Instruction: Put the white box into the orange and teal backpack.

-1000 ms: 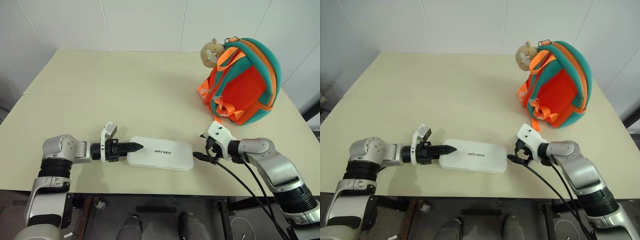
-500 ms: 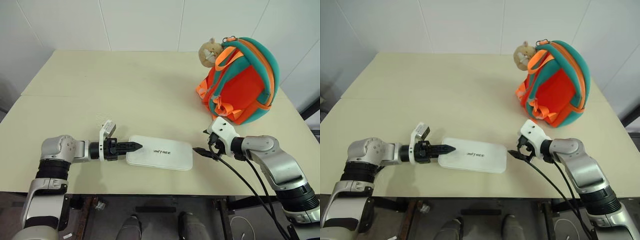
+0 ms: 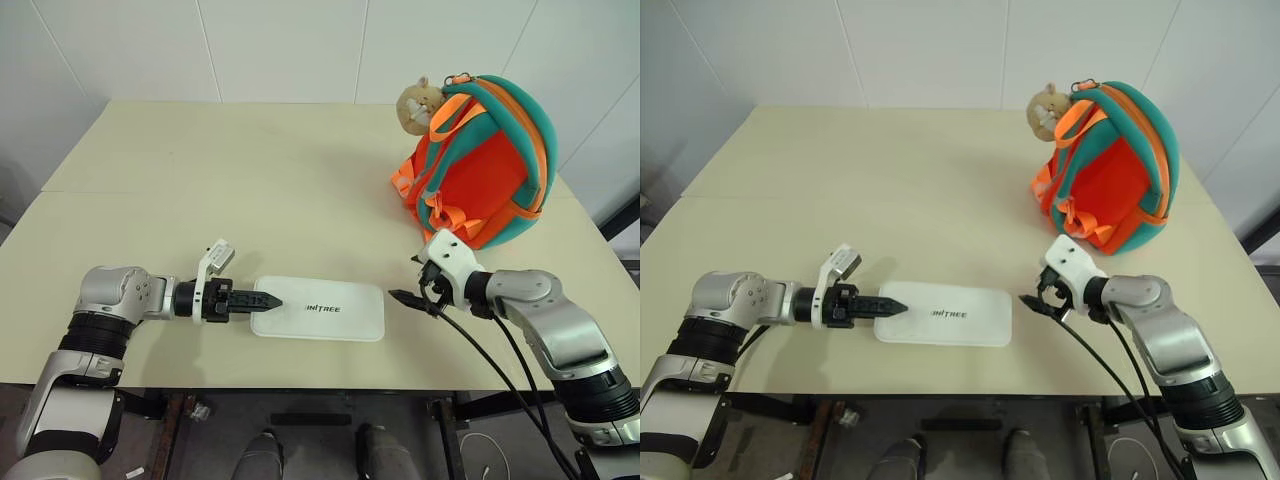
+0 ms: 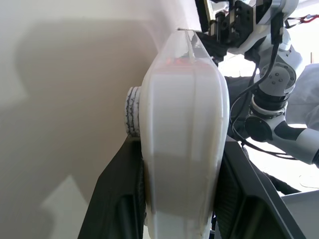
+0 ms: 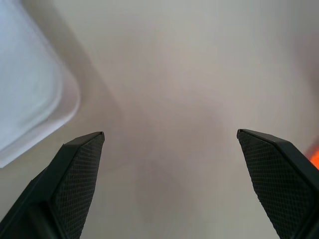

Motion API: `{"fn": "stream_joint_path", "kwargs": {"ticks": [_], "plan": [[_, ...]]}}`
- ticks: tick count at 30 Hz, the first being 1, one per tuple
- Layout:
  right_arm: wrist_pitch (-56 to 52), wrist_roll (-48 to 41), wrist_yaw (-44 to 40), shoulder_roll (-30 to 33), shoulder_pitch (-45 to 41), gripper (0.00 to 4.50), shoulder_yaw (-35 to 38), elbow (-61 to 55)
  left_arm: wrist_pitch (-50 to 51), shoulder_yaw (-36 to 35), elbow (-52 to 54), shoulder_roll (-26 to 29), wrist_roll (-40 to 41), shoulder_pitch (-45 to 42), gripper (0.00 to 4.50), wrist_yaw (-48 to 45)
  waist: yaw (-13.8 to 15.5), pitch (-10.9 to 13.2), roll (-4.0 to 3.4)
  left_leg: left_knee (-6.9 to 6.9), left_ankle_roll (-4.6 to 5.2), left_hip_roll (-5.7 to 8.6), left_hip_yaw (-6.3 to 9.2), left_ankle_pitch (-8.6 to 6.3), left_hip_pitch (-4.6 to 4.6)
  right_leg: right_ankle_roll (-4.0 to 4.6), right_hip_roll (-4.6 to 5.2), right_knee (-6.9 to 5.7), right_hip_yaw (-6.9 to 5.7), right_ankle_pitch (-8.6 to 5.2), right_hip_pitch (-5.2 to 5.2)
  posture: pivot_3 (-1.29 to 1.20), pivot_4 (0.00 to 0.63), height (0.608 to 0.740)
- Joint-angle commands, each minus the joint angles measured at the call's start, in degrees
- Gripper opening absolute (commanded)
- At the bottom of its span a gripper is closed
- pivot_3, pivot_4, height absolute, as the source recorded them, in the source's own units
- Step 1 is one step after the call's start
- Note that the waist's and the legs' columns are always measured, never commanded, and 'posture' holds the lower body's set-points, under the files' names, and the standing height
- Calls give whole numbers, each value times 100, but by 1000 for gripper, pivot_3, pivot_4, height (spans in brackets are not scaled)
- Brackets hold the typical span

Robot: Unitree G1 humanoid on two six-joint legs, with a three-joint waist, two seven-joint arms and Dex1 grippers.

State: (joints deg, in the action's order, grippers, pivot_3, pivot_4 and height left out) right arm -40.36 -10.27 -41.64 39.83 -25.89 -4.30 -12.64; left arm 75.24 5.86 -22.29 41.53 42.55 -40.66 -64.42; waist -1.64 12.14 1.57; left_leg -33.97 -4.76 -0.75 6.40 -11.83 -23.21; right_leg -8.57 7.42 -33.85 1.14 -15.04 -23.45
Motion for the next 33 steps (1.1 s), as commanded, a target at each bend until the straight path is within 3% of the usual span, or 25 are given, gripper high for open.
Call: {"fn": "stream_joint_path", "kwargs": {"ticks": [1, 7, 16, 31, 33], "plan": [[77, -23, 334, -82, -110, 4500, 449, 41, 154, -430, 93, 139, -128, 2, 1349, 469, -12, 0, 0, 0, 0, 0, 0, 0, 0, 0, 0, 0, 0, 0, -1, 0, 150, 740], [-114, -212, 921, -454, -329, 4500, 1060, 262, 569, -1352, 356, 9, 257, 47, 1331, 713, -7, 1, -1, 2, 1, -2, -1, 1, -1, -10, -1, -3, 2, 7, -5, 0, 150, 740], [292, -398, 1745, -1241, -1564, 4500, 1695, 1685, 842, -2683, 284, -542, 660, -275, 1316, 1453, 2, 3, -4, 8, 0, 0, -1, 1, -4, -59, 0, -1, 2, 34, -7, 0, 150, 740], [2343, -445, 2344, -2209, -3713, 4500, 1911, 5178, 921, -3150, 629, -906, 862, -146, 1316, 1997, -64, 5, -8, 56, -13, -1, -5, 6, -4, -63, 0, -6, 4, 35, -23, 0, 150, 740], [2480, -511, 2356, -2284, -3847, 4111, 1951, 5307, 910, -3283, 688, -946, 913, -115, 1316, 2105, -70, 5, -9, 59, -16, -1, -5, 8, -4, -64, 0, -9, 4, 35, -23, 0, 150, 740]]}}
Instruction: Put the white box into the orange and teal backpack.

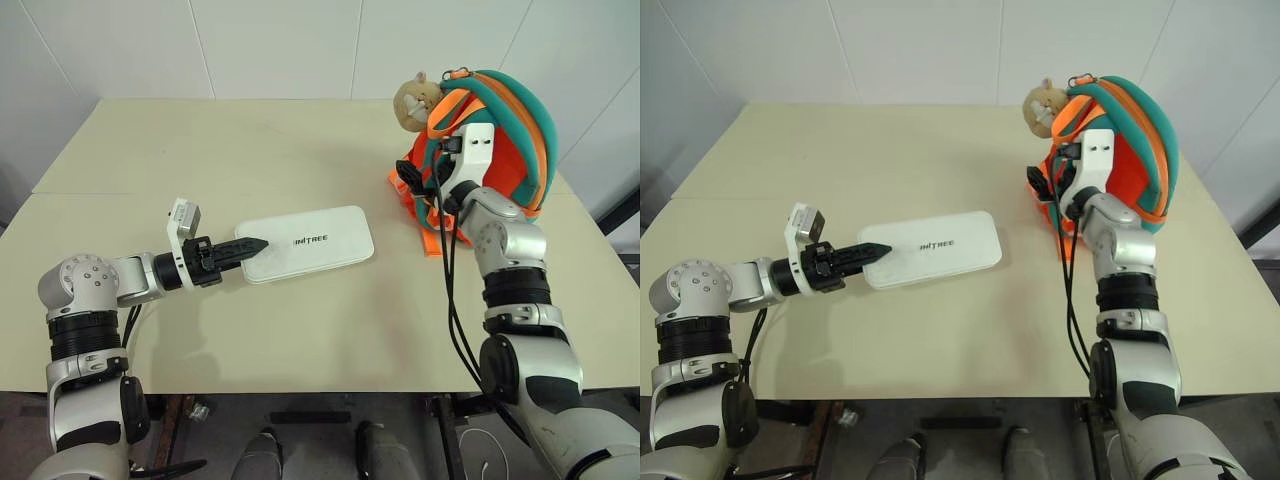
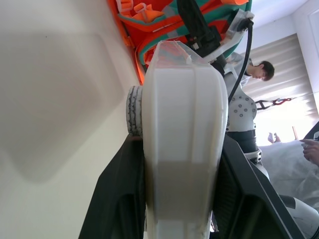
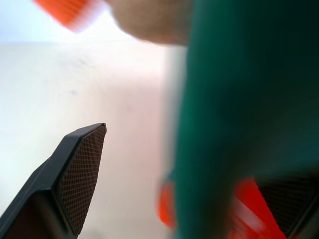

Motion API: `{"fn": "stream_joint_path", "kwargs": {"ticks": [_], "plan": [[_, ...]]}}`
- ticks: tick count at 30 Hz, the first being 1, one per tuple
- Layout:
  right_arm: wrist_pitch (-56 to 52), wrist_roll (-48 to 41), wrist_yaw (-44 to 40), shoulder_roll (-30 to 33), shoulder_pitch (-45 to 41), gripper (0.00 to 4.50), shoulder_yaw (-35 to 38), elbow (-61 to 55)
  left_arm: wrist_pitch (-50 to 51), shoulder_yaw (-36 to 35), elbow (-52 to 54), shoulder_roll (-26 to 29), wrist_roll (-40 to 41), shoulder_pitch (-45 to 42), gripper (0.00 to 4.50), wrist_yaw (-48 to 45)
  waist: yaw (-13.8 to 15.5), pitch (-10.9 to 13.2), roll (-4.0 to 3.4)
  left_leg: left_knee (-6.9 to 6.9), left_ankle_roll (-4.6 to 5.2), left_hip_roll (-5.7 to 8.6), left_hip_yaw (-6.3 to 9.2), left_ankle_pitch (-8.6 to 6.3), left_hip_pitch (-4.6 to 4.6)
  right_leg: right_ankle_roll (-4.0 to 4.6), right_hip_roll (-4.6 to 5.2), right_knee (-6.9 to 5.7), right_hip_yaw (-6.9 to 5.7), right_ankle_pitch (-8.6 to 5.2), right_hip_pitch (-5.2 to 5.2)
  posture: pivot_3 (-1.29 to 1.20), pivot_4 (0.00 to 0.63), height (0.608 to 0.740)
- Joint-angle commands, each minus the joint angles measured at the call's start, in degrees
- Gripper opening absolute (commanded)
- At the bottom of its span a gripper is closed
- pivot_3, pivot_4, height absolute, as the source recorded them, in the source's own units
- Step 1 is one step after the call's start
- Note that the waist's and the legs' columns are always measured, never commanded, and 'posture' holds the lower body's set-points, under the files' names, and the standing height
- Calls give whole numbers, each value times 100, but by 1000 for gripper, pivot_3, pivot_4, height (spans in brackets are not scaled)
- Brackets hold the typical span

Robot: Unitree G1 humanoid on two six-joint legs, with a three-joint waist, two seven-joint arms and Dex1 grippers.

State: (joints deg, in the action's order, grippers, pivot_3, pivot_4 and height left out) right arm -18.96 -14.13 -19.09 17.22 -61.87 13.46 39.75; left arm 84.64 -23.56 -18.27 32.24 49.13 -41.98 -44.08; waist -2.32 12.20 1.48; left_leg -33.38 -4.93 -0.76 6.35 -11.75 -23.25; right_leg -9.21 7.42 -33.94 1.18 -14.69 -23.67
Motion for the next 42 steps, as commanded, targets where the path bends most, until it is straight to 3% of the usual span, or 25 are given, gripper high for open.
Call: {"fn": "stream_joint_path", "kwargs": {"ticks": [1, 7, 13, 22, 29, 42], "plan": [[382, -140, 83, -53, -280, 3873, 171, 71, -51, -409, 318, -25, 271, 53, 1316, 126, -3, 0, 0, 3, -3, 0, 0, 2, 0, 0, 0, 1, 0, 0, 0, 0, 150, 740], [217, -270, 4, -48, -41, 1915, 157, -423, -226, -846, 325, -37, 259, 102, 1316, 516, -45, 0, -1, 11, -6, 0, 0, 3, 0, -1, 0, 4, 0, 0, -1, 0, 150, 740], [-502, -538, -82, -1, 418, 1, 41, -1693, -696, -1073, -79, 240, 110, -122, 1316, 677, -78, 1, -1, 11, -7, 0, 0, 4, 0, -1, 0, 1, 0, 0, -2, 0, 150, 740], [-2293, -1492, -864, 393, 1247, 0, -408, -4395, -1418, -730, -973, 775, -203, -575, 1316, 408, -65, 2, -3, 17, -7, -3, -1, 3, -1, -4, -3, 1, 0, -3, -7, 0, 150, 740], [-3581, -2814, -1253, 684, 1623, 0, -602, -6325, -1961, -340, -1737, 1167, -568, -1027, 1316, -20, -76, 2, -3, 18, -6, -5, -2, 2, -3, -2, -4, -2, 0, -5, -12, 0, 150, 740], [-3988, -4185, -1838, 1475, 1639, 0, -612, -7188, -2559, 146, -2641, 1328, -1119, -1599, 1316, -681, -25, 2, -1, 15, -4, -6, -4, 0, -4, -2, -4, 3, -1, -7, -12, 0, 150, 740]]}}
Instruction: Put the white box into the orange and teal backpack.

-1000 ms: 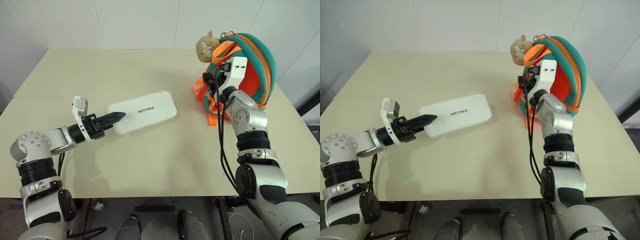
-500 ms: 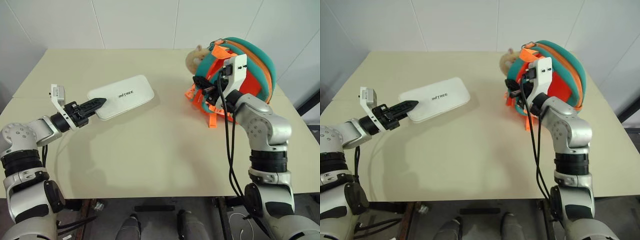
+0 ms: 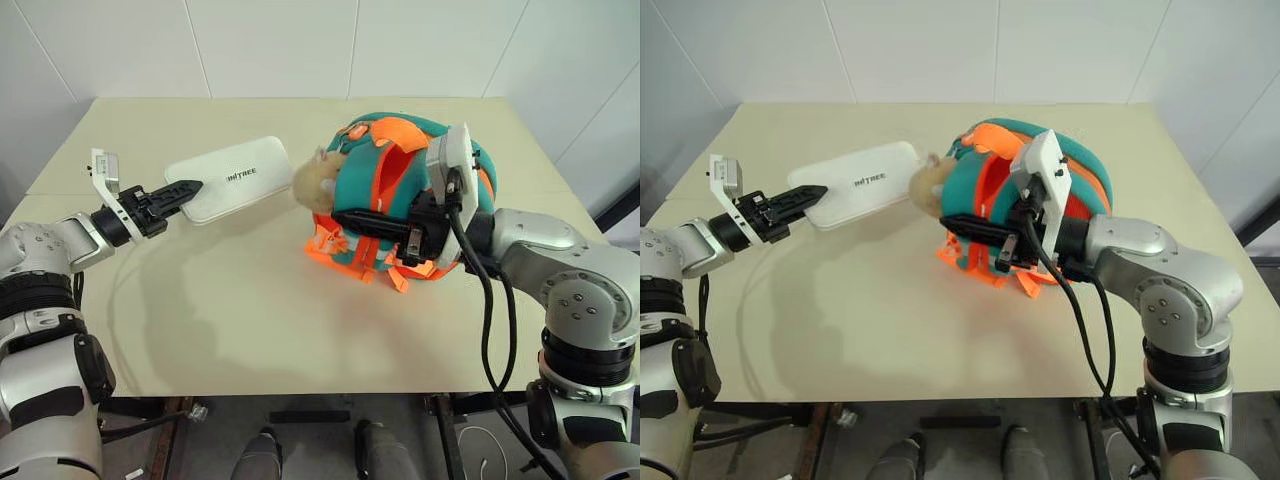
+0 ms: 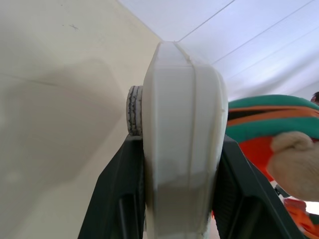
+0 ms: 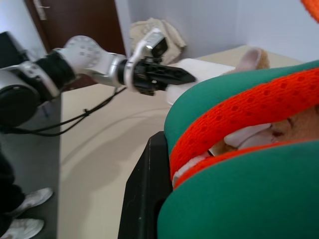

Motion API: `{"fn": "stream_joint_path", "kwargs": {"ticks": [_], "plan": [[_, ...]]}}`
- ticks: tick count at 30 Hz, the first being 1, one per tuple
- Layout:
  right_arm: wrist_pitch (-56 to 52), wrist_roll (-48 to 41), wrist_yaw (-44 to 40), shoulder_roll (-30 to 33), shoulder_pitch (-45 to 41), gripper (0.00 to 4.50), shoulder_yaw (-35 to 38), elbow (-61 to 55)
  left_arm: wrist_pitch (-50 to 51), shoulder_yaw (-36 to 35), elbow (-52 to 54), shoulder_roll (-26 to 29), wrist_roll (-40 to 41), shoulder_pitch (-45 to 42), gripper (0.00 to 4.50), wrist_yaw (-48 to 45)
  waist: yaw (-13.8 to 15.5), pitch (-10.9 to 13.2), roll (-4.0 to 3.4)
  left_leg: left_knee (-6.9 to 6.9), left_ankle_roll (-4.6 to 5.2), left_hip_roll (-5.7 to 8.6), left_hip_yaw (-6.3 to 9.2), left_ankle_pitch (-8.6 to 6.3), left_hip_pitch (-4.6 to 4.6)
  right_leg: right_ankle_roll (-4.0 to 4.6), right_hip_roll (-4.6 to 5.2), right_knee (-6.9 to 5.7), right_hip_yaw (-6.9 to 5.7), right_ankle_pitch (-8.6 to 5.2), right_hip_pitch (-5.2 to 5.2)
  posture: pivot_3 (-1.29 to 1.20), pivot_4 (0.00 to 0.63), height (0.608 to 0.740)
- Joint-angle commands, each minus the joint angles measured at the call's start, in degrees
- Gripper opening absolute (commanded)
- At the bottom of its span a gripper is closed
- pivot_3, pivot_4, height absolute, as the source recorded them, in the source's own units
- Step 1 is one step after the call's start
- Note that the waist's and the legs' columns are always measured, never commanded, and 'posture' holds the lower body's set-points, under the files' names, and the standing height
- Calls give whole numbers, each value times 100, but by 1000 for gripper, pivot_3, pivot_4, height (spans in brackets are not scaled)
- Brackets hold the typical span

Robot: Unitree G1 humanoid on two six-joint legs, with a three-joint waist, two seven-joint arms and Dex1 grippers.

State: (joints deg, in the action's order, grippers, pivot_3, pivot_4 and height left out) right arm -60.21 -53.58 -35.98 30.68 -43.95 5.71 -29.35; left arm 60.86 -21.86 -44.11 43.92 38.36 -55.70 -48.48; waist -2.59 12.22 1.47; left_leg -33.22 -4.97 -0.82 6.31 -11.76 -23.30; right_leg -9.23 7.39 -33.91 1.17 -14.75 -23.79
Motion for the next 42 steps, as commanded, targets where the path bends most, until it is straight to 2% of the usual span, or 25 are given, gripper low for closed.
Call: {"fn": "stream_joint_path", "kwargs": {"ticks": [1, 9, 13, 17, 22, 26, 30, 35, 42], "plan": [[150, -266, -237, 231, -113, 0, 124, -319, -204, -8, -93, 153, -70, -249, 1316, -273, 9, 0, 0, 0, 0, 0, 0, 0, 0, 0, 0, 0, 0, 0, 0, 0, 150, 740], [105, -941, -407, 536, -172, 0, 224, -390, -374, 67, -333, 105, -256, -385, 1316, -429, 72, 0, 1, 0, 1, 0, -1, -1, -1, -1, 0, -1, 0, 0, 0, 0, 150, 740], [134, -1368, -681, 797, -157, 0, 313, -368, -428, 103, -406, 94, -323, -431, 1316, -486, 98, 1, 2, -2, 1, 0, -1, -1, -2, -1, 1, -1, -1, -1, 0, 0, 150, 740], [342, -1418, -1282, 1146, -3, 0, 324, -413, -448, 131, -427, 92, -373, -456, 1316, -529, 97, 1, 3, -2, 2, 0, -1, -1, -3, -1, 0, 0, -2, -1, 0, 0, 150, 740], [734, -1074, -2109, 1550, 227, 0, 222, -367, -501, 182, -445, 97, -459, -489, 1316, -594, 96, 2, 3, -6, 4, 0, -2, -2, -4, -3, 0, 2, -2, -2, 1, 0, 150, 740], [1351, -324, -2883, 1797, 532, 0, -41, -75, -691, 275, -291, 98, -527, -430, 1316, -782, 98, 2, 4, -15, 3, 0, -3, -2, -3, -4, 0, 8, -1, -3, 0, 0, 150, 740], [1918, 286, -3295, 1836, 735, 0, -198, 330, -1093, 186, 39, 121, -481, -260, 1316, -1025, 95, 2, 5, -33, 1, 1, -4, -4, -4, -4, 0, 4, 0, -2, 2, 0, 150, 740], [2644, 1012, -3402, 1683, 835, 0, -299, 916, -2250, -269, 599, 3, -251, 133, 1316, -1514, 96, 2, 5, -39, 0, 0, -7, -4, -2, -4, 1, 0, 4, -2, 3, 0, 150, 740], [2713, 1074, -3465, 1573, 823, 0, -314, 994, -3005, -807, 917, -93, 262, 410, 1316, -2305, 105, 2, 5, -47, -1, 0, -7, -5, -2, -4, 1, 1, 3, -2, 6, 0, 150, 740]]}}
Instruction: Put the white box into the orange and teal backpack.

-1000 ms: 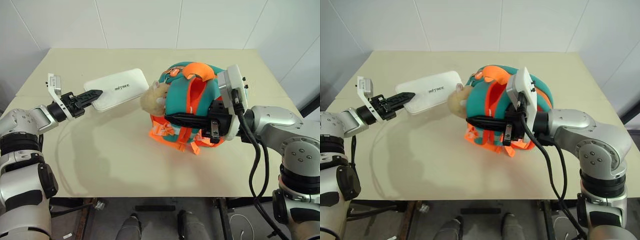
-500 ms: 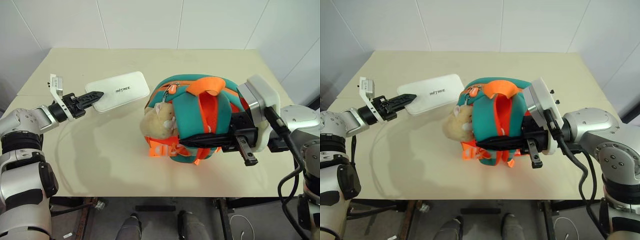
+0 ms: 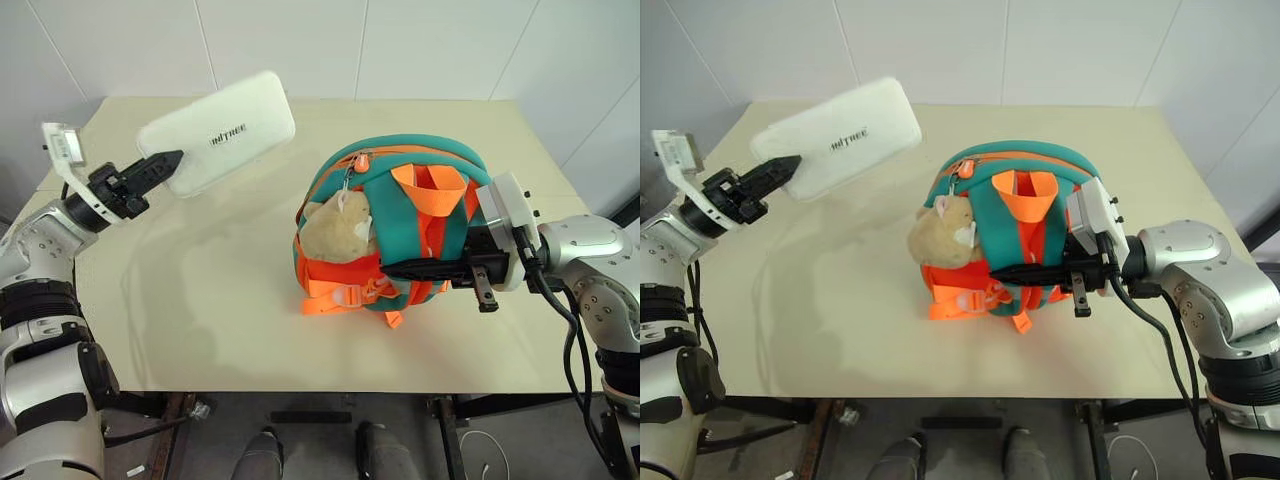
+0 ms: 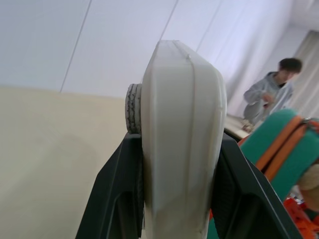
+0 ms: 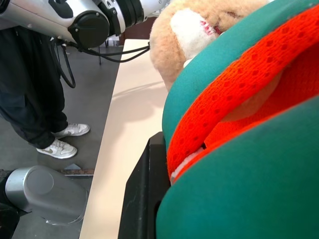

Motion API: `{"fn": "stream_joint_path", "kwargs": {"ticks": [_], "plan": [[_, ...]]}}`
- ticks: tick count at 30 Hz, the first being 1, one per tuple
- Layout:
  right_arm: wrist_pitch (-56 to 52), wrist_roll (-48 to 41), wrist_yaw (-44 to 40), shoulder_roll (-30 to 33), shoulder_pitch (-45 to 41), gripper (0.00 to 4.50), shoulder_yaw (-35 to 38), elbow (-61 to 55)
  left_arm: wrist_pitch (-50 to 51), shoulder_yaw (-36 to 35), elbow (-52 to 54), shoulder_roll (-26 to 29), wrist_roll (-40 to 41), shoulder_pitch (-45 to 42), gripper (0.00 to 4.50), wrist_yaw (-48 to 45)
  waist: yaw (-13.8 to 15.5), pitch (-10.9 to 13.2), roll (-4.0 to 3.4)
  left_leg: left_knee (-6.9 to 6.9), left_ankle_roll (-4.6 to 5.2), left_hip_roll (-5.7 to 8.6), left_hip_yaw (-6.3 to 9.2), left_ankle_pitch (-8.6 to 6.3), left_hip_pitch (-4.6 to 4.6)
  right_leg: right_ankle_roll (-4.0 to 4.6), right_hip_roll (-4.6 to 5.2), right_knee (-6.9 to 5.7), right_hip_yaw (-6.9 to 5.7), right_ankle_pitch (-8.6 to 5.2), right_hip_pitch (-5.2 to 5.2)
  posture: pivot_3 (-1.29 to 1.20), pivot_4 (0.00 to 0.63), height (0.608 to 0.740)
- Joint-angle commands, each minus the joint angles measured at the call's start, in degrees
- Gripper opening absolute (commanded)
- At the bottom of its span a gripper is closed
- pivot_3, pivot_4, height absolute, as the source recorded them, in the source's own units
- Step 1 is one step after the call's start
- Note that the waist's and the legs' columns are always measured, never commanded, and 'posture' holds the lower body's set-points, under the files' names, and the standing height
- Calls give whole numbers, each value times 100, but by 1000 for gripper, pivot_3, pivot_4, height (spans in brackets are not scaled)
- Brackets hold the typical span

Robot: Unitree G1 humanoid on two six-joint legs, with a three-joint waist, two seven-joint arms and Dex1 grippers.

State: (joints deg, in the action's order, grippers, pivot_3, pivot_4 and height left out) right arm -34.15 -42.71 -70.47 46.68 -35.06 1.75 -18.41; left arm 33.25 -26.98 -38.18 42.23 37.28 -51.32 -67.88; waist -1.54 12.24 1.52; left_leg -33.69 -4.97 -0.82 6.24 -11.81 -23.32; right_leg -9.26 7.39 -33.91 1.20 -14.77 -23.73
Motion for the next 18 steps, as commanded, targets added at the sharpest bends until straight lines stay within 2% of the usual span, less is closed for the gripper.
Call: {"fn": "stream_joint_path", "kwargs": {"ticks": [1, 10, 18], "plan": [[106, -8, 5, -45, -62, 0, 73, -100, -198, -301, 338, 139, 422, 5, 1316, -525, -2, 0, 0, -2, 0, 0, 0, 0, 0, 0, 0, -1, 0, 0, 0, 0, 150, 740], [80, -1, 116, -108, 7, 0, 76, -42, 215, 152, 511, 566, 479, 231, 1316, -1827, -7, 0, 0, -9, 2, 0, 0, -1, 2, 0, -1, -8, 1, 0, 3, 0, 150, 740], [96, 36, 155, -175, 30, 0, 34, -10, 188, 526, 324, 759, 429, 170, 1315, -2412, -6, 0, 0, -13, 4, 0, 0, -3, 2, 1, -1, -9, 2, 0, 4, 0, 150, 740]]}}
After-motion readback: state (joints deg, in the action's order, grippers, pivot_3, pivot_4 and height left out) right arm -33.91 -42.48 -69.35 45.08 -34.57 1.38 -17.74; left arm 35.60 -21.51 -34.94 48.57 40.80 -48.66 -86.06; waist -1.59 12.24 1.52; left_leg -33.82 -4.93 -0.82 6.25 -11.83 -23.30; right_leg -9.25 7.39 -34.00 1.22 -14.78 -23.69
